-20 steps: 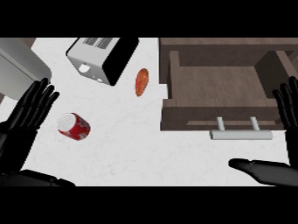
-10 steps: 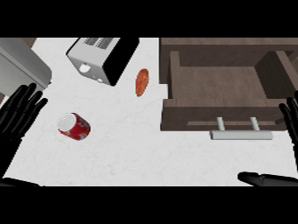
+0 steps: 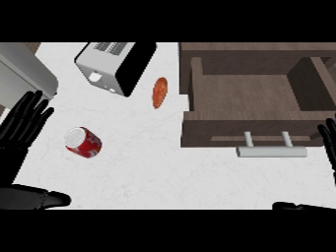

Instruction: Pick up the can, place it into the drawer and close the drawer

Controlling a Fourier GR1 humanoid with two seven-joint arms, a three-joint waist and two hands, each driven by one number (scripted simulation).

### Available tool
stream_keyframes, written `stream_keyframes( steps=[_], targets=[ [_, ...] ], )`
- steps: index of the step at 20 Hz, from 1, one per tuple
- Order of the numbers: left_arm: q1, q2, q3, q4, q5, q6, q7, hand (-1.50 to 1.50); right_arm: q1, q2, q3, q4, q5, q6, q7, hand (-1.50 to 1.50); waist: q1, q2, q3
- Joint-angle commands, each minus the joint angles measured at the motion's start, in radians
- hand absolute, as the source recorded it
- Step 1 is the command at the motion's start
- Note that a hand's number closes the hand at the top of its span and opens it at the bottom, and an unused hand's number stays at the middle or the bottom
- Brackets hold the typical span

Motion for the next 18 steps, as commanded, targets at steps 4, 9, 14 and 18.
stream_keyframes(
  steps=[4,9,14,18],
  targets=[
    [-0.006,-0.009,0.028,0.114,-0.032,-0.039,-0.093,-1.5,0.071,0.02,-0.025,0.03,-0.011,0.055,-0.105,-1.5,0.0,0.0,0.0],
    [-0.027,-0.051,-0.012,0.236,-0.114,-0.028,-0.197,-1.5,-0.007,-0.004,-0.052,-0.007,-0.027,0.039,0.008,-1.5,0.001,0.001,0.0],
    [-0.092,-0.035,0.018,0.313,-0.125,-0.019,-0.208,-1.5,0.085,0.001,-0.107,0.028,-0.046,0.106,-0.1,-1.5,-0.002,0.0,0.0],
    [-0.021,-0.04,0.028,0.322,-0.127,-0.038,-0.271,-1.5,0.102,0.027,-0.094,0.039,-0.009,0.098,-0.129,-1.5,0.0,0.0,0.0]
  ],
)
